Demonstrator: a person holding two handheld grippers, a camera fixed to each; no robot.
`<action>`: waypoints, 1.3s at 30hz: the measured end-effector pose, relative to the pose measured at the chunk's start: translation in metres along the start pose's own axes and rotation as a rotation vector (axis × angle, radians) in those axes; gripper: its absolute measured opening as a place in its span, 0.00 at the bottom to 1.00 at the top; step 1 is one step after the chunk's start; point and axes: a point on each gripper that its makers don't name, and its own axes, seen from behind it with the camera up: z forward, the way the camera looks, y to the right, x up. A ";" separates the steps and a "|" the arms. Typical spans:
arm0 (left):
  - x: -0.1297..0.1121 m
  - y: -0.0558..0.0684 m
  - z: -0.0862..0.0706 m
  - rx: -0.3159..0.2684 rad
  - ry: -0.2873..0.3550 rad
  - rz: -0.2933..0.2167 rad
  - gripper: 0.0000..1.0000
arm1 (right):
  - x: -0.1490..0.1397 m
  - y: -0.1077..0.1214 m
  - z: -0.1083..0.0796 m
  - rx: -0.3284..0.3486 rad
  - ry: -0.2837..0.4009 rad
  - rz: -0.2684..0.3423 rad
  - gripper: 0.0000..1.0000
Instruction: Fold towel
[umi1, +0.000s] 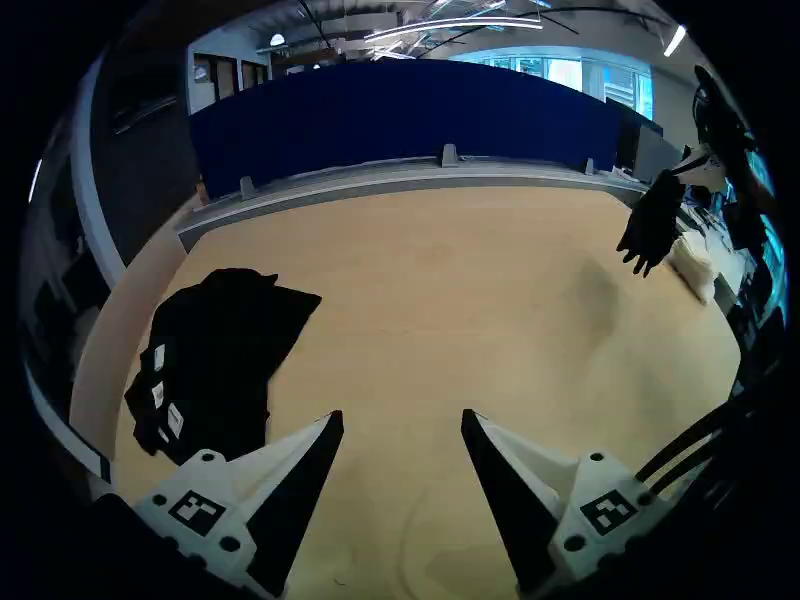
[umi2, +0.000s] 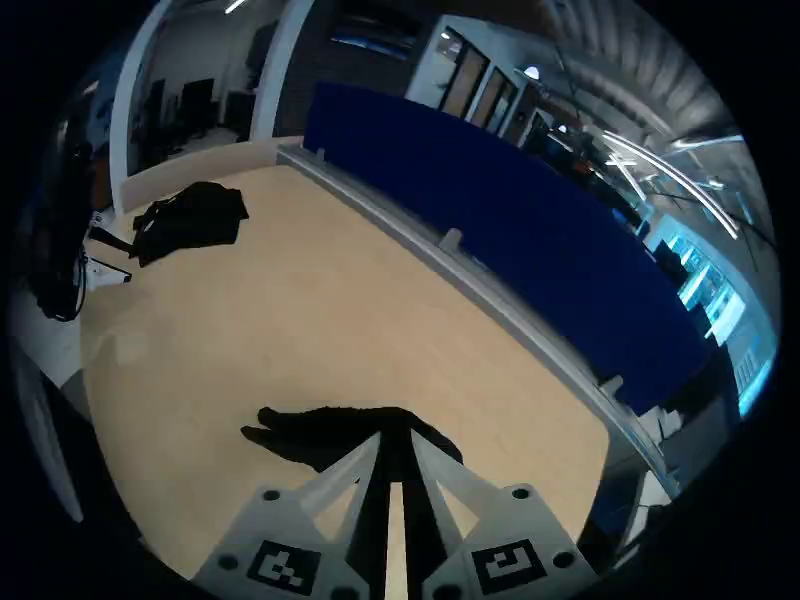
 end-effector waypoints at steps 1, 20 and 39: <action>0.001 0.002 0.001 0.001 -0.002 0.000 0.87 | -0.007 0.012 -0.004 -0.008 -0.005 0.005 0.06; 0.012 0.031 0.012 0.029 -0.044 0.024 0.87 | -0.115 0.180 -0.054 -0.107 -0.104 0.037 0.06; 0.017 0.035 0.006 0.051 -0.059 0.048 0.87 | -0.152 0.282 -0.077 -0.206 -0.148 0.060 0.06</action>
